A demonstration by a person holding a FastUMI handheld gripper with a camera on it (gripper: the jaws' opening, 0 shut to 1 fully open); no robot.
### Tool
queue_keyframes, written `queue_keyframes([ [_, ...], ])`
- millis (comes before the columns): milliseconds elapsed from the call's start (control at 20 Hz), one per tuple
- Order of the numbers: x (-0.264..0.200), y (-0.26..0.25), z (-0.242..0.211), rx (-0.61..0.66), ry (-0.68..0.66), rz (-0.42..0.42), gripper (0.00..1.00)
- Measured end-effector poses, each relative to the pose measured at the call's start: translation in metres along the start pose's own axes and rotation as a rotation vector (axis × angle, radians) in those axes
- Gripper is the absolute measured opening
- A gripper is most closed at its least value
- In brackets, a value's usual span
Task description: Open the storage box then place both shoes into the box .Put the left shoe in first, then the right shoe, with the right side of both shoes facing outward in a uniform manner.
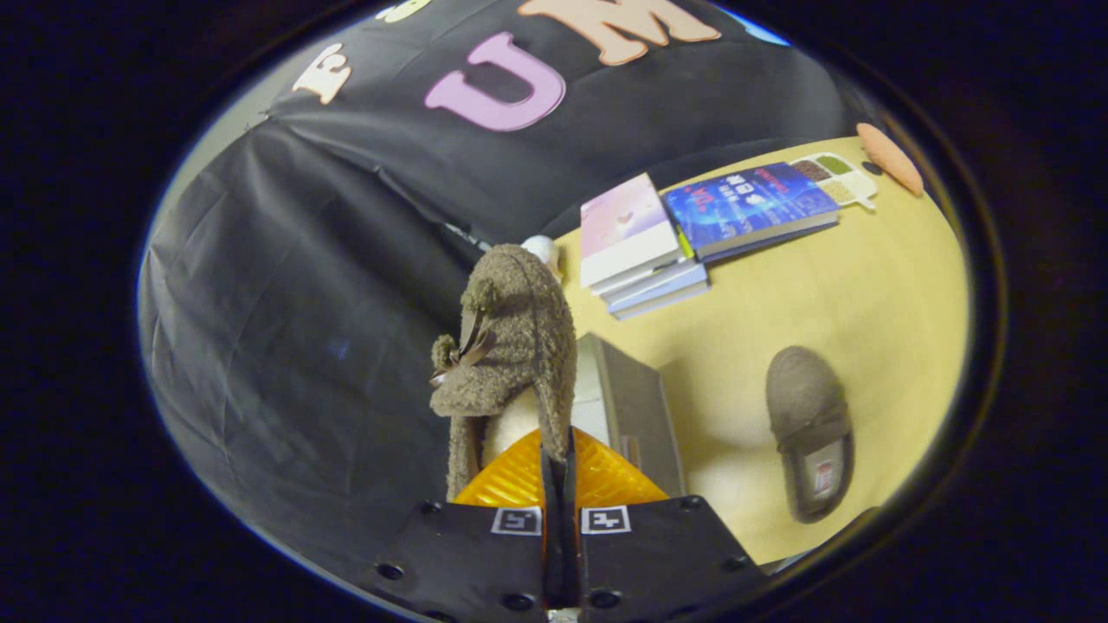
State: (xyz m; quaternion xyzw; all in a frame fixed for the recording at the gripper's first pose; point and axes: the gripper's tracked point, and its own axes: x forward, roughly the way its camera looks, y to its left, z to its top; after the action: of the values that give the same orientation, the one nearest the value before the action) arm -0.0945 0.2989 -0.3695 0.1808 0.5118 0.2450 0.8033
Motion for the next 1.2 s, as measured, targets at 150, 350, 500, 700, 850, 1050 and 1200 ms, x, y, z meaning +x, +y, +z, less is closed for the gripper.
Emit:
queue_keyframes([
  [150,0.019,0.008,-0.038,-0.043,0.066,-0.008,0.03],
  [350,0.043,0.008,-0.08,-0.068,0.148,-0.051,0.03],
  [500,0.06,0.005,-0.098,-0.054,0.191,-0.089,0.03],
  [700,0.084,0.002,-0.114,-0.058,0.241,-0.143,0.03],
  [850,0.098,0.0,-0.129,-0.062,0.276,-0.185,0.03],
  [1050,0.109,-0.008,-0.135,-0.113,0.282,-0.265,0.03],
  [1200,0.112,-0.011,-0.137,-0.149,0.285,-0.302,0.03],
])
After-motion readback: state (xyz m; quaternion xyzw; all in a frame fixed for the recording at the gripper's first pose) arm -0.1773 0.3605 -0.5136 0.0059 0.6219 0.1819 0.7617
